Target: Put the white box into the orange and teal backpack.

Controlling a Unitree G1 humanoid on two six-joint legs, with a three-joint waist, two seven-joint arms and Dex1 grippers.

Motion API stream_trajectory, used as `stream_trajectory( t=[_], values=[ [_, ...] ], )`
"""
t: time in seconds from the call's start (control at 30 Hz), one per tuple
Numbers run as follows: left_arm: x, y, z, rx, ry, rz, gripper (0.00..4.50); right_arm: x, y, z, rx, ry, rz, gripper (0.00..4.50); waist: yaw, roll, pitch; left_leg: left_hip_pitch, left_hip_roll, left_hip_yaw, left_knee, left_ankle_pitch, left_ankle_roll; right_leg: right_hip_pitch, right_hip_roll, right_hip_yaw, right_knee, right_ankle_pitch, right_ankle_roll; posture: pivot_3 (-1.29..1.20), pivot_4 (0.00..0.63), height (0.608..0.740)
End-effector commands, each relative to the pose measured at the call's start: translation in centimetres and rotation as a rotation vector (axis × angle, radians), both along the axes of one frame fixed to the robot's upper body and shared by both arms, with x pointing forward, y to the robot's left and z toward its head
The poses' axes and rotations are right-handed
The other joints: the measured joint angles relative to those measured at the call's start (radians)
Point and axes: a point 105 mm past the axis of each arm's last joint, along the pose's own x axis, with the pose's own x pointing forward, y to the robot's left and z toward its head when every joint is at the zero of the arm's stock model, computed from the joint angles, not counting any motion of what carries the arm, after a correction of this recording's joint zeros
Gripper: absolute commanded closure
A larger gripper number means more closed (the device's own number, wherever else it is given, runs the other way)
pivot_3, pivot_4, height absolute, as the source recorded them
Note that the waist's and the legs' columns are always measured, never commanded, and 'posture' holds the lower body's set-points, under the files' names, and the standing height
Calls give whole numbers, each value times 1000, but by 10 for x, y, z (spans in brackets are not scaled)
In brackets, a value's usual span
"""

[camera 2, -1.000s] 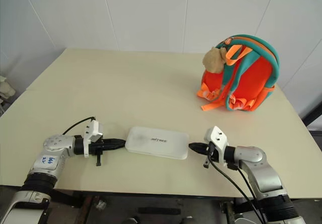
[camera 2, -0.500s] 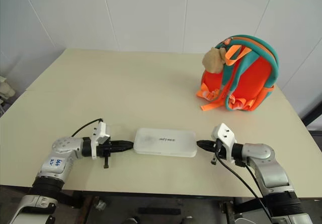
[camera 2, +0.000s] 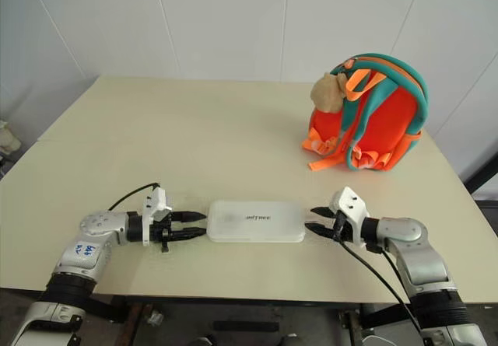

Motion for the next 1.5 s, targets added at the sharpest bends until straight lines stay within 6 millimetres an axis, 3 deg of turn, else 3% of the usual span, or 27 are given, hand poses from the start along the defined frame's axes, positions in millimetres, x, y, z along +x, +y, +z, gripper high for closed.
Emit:
stream_trajectory(
  t=[0.03,0.1,0.13,0.3,0.47,0.6,0.9,1.23,1.5],
  values=[
    [-4,11,11,-12,36,28,989,3,-14,14,-48,-49,-22,658,0,0,0,0,0,0,0,0,0,0,0,0,0,0,0,0,150,740],
    [-6,17,15,-72,134,70,383,1,-15,18,-50,-32,-10,17,0,0,0,0,0,0,-1,0,0,0,0,0,0,0,0,0,150,740],
    [-6,22,13,-84,224,109,114,-2,-13,23,-44,-11,12,0,-1,0,0,0,0,0,-1,0,0,0,0,0,0,0,0,0,150,740],
    [4,38,9,-94,486,198,49,-13,-1,30,-73,98,111,0,-4,0,0,1,0,0,0,0,0,0,1,0,1,0,0,0,150,740],
    [23,14,23,-319,724,241,49,-18,10,30,-90,177,162,0,2,0,0,1,0,-1,1,1,1,1,0,-1,1,0,0,0,150,740],
    [14,-7,20,-388,914,198,49,-17,15,30,-93,194,176,0,0,0,0,-1,-1,-1,1,1,1,0,0,-1,0,0,0,0,150,740],
    [-4,-22,14,-323,987,166,49,-19,19,23,-101,207,186,0,0,0,0,-1,-1,-1,-1,1,0,0,0,-1,0,-2,0,0,150,740],
    [5,-33,2,-428,1102,242,49,-21,34,24,-55,172,218,0,5,1,-1,0,-1,-2,2,1,0,2,0,-1,0,-1,0,0,150,740],
    [3,-53,-7,-440,1209,228,49,-15,43,21,-48,144,225,0,1,1,-1,15,-2,-2,3,-1,0,22,-1,-2,-11,0,2,0,150,740]
  ],
)
